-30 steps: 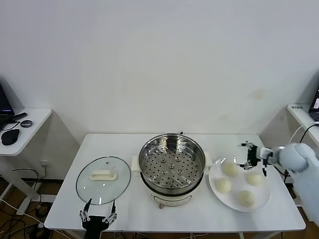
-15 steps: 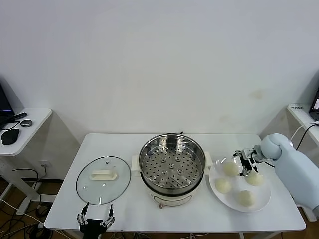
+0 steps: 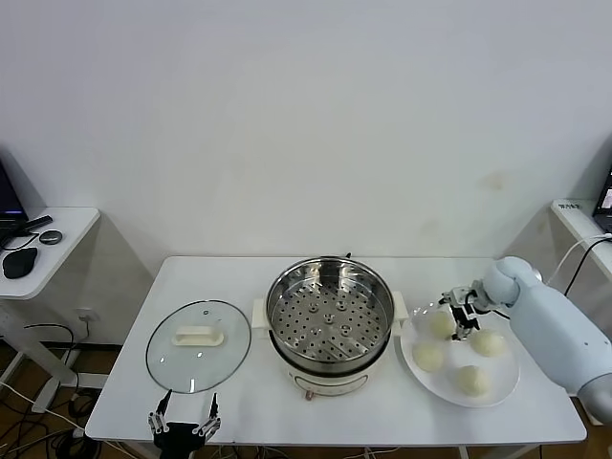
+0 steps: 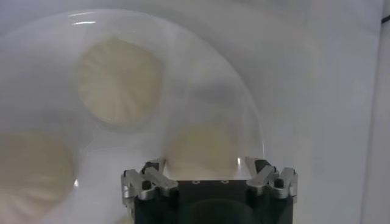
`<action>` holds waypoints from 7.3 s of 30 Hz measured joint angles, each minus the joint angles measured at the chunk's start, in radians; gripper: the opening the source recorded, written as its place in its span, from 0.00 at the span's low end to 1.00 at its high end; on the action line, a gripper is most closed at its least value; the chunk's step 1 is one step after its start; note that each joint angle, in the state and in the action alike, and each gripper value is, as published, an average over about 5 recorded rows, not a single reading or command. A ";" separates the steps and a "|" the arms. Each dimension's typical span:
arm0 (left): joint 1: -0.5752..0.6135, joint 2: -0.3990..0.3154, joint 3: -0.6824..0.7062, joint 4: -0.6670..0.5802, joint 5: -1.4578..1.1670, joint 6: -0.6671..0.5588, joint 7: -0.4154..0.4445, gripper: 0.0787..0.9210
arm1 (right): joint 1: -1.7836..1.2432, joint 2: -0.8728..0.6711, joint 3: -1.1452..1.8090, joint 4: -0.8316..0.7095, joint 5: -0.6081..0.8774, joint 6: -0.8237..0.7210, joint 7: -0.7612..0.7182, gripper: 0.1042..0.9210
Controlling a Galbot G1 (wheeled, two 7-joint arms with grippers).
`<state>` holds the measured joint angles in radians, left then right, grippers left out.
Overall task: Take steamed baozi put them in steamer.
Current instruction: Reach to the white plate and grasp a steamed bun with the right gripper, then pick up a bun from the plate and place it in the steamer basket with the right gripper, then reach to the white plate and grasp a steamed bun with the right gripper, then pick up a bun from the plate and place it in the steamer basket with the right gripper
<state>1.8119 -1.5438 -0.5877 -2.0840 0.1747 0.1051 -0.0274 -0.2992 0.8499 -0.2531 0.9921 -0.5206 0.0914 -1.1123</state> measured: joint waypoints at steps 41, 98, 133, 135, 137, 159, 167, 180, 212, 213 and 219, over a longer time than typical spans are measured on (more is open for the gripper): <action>-0.026 0.006 0.018 -0.028 0.004 -0.003 -0.021 0.88 | 0.585 0.204 -0.341 -0.053 0.426 0.320 -0.217 0.59; -0.024 0.001 0.025 -0.005 -0.044 -0.004 -0.044 0.88 | 0.575 0.430 -0.574 0.007 0.208 0.534 -0.236 0.88; -0.022 0.034 0.017 -0.021 -0.078 0.020 -0.020 0.88 | 0.410 -0.267 -0.420 0.513 0.391 -0.457 -0.247 0.88; -0.017 0.031 0.017 -0.023 -0.076 0.020 -0.020 0.88 | 0.348 -0.269 -0.384 0.517 0.365 -0.469 -0.244 0.88; -0.013 0.028 0.018 -0.022 -0.074 0.020 -0.020 0.88 | 0.291 -0.266 -0.351 0.519 0.340 -0.478 -0.240 0.88; -0.029 0.014 0.015 0.000 -0.077 0.030 -0.010 0.88 | 0.004 -0.163 -0.195 0.437 0.201 -0.500 -0.208 0.88; -0.034 0.015 0.014 0.010 -0.077 0.031 -0.009 0.88 | -0.012 -0.118 -0.184 0.396 0.181 -0.498 -0.180 0.88; -0.041 0.016 0.012 0.020 -0.078 0.032 -0.008 0.88 | -0.019 -0.088 -0.176 0.362 0.149 -0.494 -0.183 0.88; -0.069 0.018 0.031 0.006 -0.074 0.034 -0.009 0.88 | 0.371 -0.166 -0.385 0.426 0.370 -0.570 -0.243 0.42; -0.069 0.019 0.031 0.003 -0.074 0.034 -0.010 0.88 | 0.414 -0.163 -0.414 0.427 0.392 -0.575 -0.246 0.42; -0.076 0.028 0.032 -0.008 -0.072 0.036 -0.020 0.88 | 0.650 -0.114 -0.576 0.449 0.542 -0.615 -0.257 0.42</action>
<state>1.7360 -1.5160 -0.5556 -2.0919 0.1027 0.1415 -0.0476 0.3509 0.7363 -0.8288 1.4409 0.0209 -0.5238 -1.3691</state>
